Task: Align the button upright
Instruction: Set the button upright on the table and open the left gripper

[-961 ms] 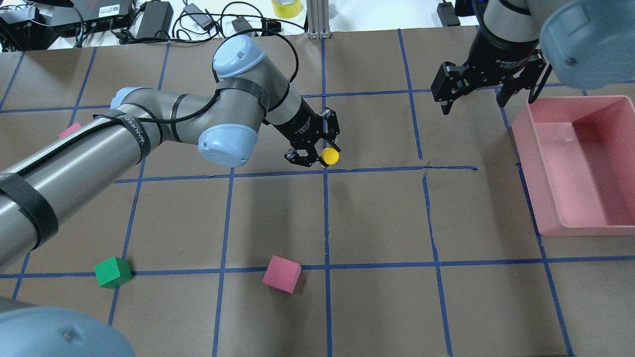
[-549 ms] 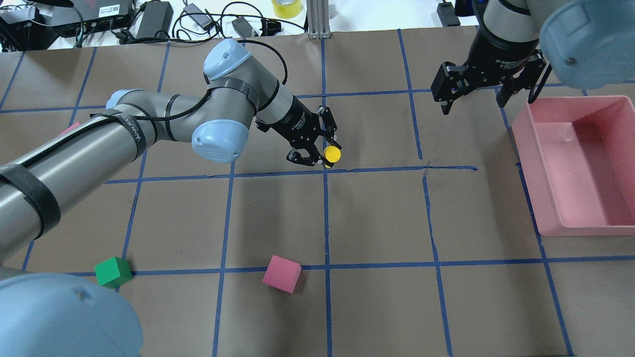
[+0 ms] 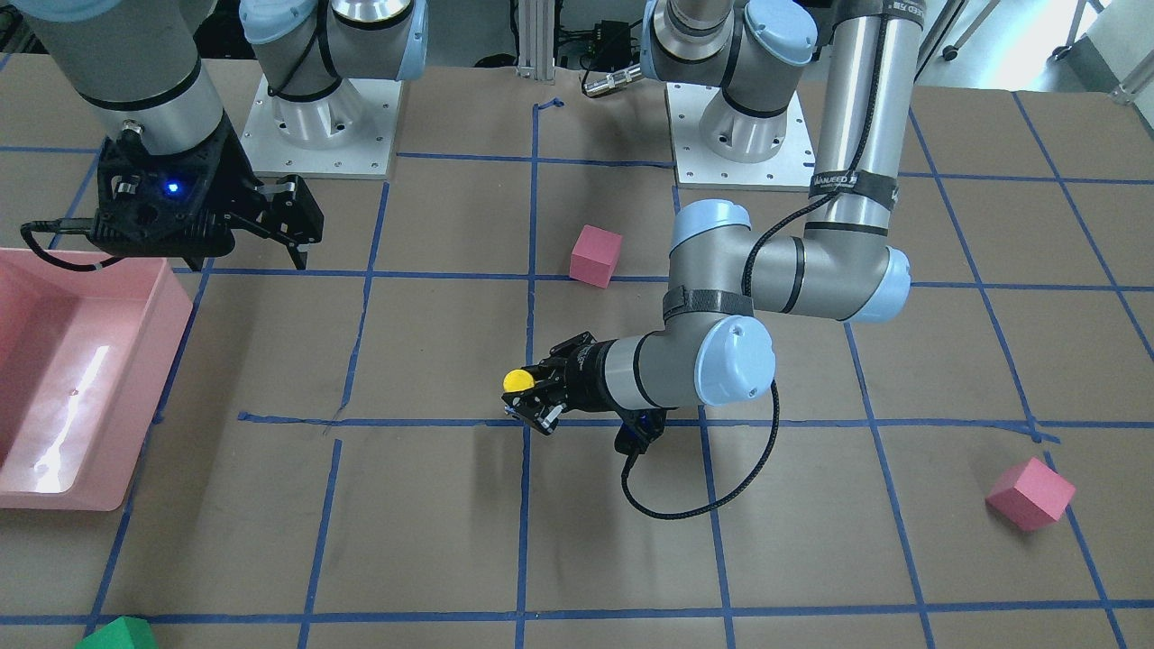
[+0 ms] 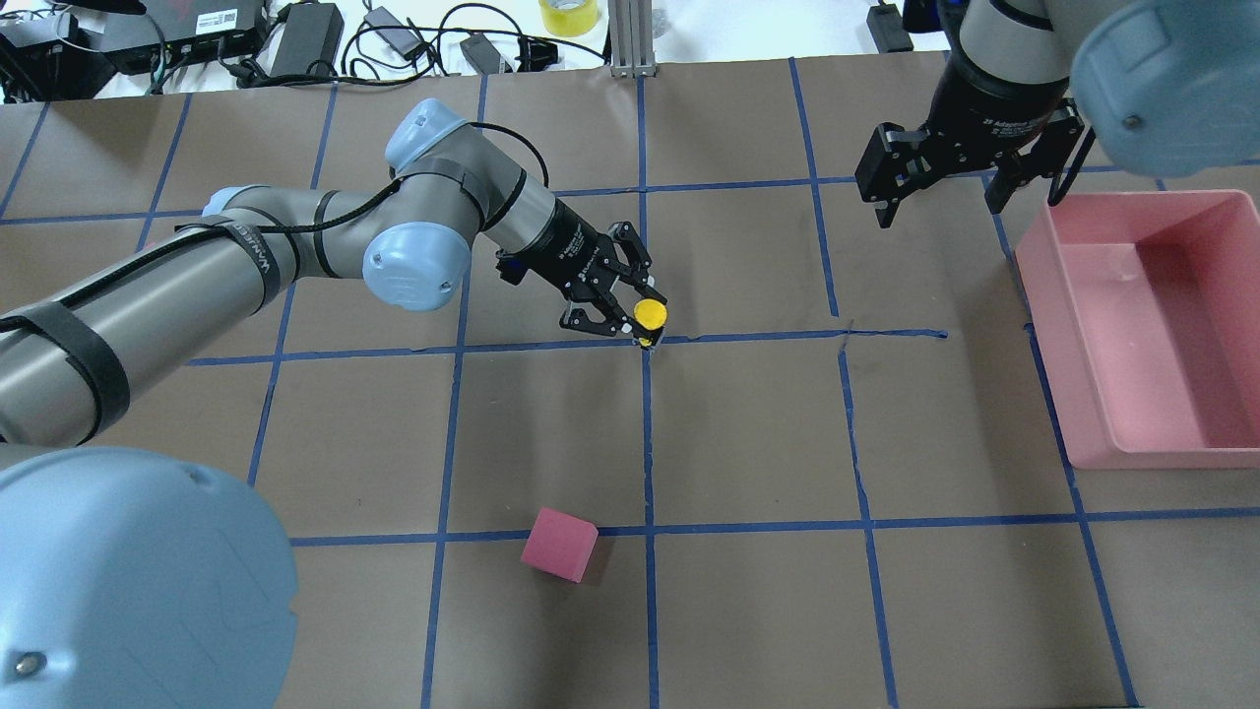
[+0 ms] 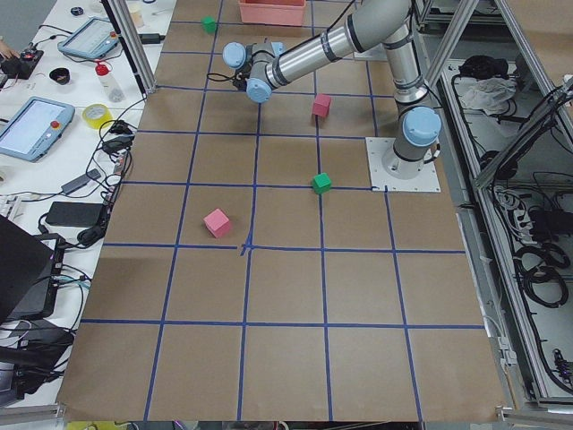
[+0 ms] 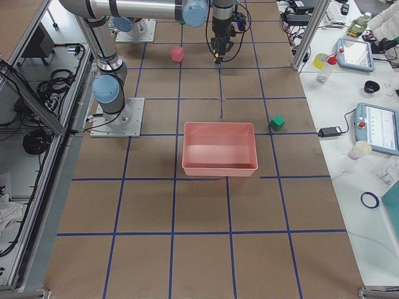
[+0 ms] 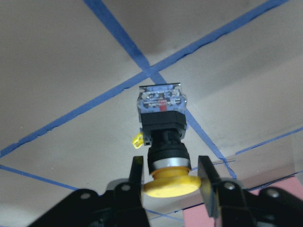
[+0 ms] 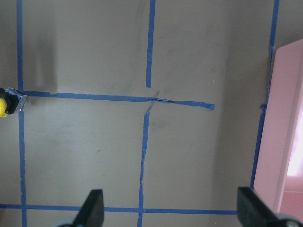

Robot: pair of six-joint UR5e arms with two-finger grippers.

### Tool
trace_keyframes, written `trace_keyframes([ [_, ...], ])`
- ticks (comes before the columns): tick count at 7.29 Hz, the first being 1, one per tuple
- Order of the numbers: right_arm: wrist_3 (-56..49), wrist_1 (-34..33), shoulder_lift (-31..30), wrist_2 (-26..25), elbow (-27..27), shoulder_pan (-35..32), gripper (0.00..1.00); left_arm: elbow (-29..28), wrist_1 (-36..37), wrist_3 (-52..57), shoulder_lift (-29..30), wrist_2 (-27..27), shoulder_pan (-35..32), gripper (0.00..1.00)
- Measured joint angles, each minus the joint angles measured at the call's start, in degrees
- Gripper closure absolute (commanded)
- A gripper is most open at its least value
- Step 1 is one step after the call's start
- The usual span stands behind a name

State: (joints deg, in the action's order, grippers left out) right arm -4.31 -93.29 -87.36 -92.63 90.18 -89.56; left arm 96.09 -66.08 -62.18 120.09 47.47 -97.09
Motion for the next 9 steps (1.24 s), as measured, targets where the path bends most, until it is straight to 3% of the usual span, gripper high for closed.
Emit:
trace_keyframes([
  [6,-0.05,0.13,-0.02,0.20,0.00,-0.17,0.00,-0.69,0.32,3.68,1.66,-0.51,0.75,1.00],
  [7,-0.07,0.13,-0.01,0.14,0.00,-0.18,0.00,-0.71,0.33,3.71,1.85,-0.51,0.80,0.44],
  [8,-0.08,0.13,-0.01,0.10,0.00,-0.18,0.00,-0.71,0.36,3.75,1.93,-0.57,0.81,0.00],
  [9,-0.09,0.12,0.00,0.09,0.00,-0.18,0.00,-0.68,0.39,3.81,1.96,-0.60,0.81,0.00],
])
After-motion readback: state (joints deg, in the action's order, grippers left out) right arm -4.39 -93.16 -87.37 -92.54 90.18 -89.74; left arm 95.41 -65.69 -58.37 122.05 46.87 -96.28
